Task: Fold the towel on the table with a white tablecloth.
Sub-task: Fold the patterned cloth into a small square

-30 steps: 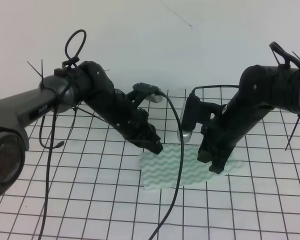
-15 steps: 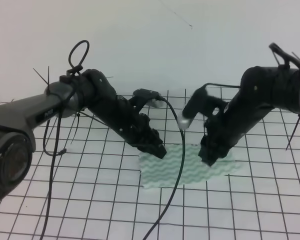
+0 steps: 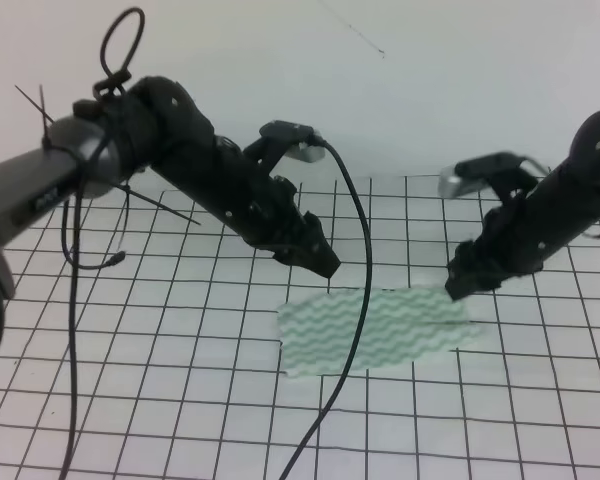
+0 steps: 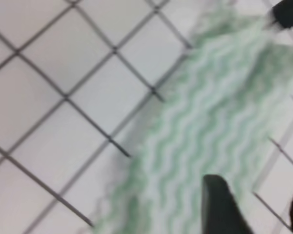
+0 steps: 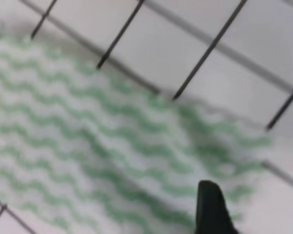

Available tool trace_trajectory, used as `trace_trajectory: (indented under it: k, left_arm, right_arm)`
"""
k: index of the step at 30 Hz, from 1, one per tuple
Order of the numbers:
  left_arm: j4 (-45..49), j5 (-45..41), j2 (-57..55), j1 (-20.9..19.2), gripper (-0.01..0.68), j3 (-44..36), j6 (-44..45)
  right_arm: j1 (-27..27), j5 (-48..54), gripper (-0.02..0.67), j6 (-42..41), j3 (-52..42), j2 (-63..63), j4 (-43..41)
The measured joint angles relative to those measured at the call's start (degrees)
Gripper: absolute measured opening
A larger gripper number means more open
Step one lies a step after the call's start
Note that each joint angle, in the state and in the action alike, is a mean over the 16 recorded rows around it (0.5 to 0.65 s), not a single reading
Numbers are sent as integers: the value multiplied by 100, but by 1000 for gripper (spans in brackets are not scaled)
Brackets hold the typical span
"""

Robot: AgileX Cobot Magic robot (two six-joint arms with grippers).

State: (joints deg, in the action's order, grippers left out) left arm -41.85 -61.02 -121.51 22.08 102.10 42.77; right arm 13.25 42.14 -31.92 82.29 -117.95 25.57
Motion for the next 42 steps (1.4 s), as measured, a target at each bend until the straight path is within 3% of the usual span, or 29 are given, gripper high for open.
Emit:
trace_trajectory:
  k: [8,16,32,42]
  left_arm:
    - [37,-377,428,-4,135,0,-81]
    - [39,-479,677,-4,55,0,-130]
    - [155,-555,999,-4,14,0,-231]
    - [704,-515,1775,-4,1,-12,-609]
  right_arm:
    - [-58,118,378,-27,0,-276,342]
    - [-53,67,303,-172,0,-355,653]
    - [-42,44,29,-226,0,-124,673]
    - [133,17,6,126,0,127,330]
